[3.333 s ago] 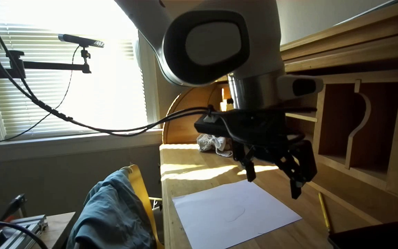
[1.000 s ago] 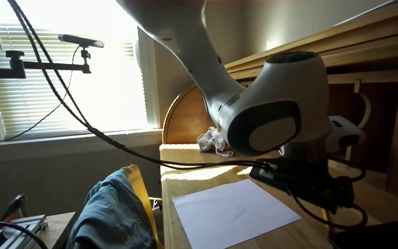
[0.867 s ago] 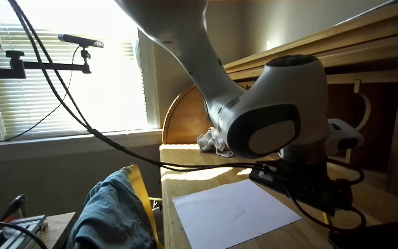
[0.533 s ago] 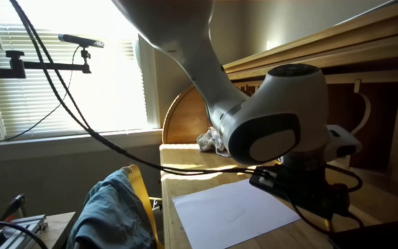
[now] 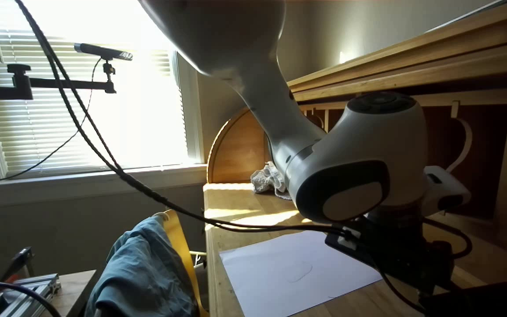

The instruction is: Move the pencil forward

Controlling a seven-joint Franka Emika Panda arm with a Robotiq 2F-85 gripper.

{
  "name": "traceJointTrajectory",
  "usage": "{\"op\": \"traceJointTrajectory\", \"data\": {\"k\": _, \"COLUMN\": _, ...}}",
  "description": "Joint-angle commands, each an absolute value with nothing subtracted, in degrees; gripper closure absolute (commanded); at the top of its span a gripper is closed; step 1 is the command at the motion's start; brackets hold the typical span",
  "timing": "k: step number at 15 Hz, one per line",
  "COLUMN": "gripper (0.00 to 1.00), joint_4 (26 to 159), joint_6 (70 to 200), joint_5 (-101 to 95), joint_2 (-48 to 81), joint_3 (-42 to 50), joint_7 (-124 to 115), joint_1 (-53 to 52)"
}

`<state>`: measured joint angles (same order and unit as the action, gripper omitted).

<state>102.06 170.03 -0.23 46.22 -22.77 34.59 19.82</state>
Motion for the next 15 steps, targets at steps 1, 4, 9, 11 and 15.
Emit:
{"op": "traceJointTrajectory", "data": {"k": 1, "gripper": 0.0, "joint_4": 99.91, "joint_6": 170.87, "joint_5": -1.02, "joint_2": 48.79, "joint_3": -25.27, "joint_7": 36.26, "joint_1": 21.82}}
{"op": "traceJointTrajectory", "data": {"k": 4, "gripper": 0.0, "joint_4": 99.34, "joint_6": 170.42, "joint_5": -1.18, "joint_2": 49.42, "joint_3": -25.71, "joint_7": 36.76, "joint_1": 22.04}}
{"op": "traceJointTrajectory", "data": {"k": 9, "gripper": 0.0, "joint_4": 98.65, "joint_6": 169.33, "joint_5": -1.38, "joint_2": 49.78, "joint_3": -25.31, "joint_7": 37.04, "joint_1": 21.7}}
{"op": "traceJointTrajectory", "data": {"k": 11, "gripper": 0.0, "joint_4": 98.44, "joint_6": 168.73, "joint_5": -0.98, "joint_2": 49.87, "joint_3": -25.36, "joint_7": 36.6, "joint_1": 21.71}}
{"op": "traceJointTrajectory", "data": {"k": 15, "gripper": 0.0, "joint_4": 98.01, "joint_6": 168.01, "joint_5": -0.69, "joint_2": 50.11, "joint_3": -25.11, "joint_7": 36.02, "joint_1": 21.51}}
